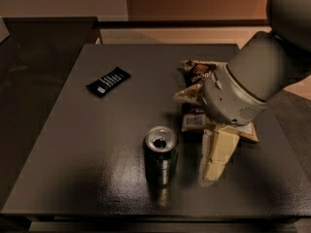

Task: Move green can near rxbar blueberry

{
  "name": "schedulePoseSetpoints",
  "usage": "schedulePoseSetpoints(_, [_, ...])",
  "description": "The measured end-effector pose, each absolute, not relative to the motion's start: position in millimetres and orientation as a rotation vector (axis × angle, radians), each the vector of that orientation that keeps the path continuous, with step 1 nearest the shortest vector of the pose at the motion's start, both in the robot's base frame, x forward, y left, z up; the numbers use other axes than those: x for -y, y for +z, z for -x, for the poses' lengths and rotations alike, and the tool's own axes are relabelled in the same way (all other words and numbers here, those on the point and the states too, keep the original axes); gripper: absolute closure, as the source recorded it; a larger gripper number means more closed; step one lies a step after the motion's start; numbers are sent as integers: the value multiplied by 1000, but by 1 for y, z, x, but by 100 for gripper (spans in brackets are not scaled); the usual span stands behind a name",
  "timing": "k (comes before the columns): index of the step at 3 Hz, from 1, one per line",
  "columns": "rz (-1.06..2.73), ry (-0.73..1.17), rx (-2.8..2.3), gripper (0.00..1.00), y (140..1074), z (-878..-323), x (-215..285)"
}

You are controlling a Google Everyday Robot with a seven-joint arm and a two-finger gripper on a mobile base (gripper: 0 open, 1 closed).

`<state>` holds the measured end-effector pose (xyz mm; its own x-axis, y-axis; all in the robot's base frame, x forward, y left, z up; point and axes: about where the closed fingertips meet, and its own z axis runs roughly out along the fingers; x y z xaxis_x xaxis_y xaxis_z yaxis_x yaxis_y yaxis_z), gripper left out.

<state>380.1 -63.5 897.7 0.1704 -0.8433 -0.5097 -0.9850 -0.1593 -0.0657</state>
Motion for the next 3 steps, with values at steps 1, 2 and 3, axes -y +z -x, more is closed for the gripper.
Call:
schedulePoseSetpoints(1, [2099,589,-1662,0,900,-370,43])
schedulePoseSetpoints(2, [2114,649,-1602,0,901,-361,27])
schedulePoseSetpoints(3, [2118,672,-1555,2,900,-354,15])
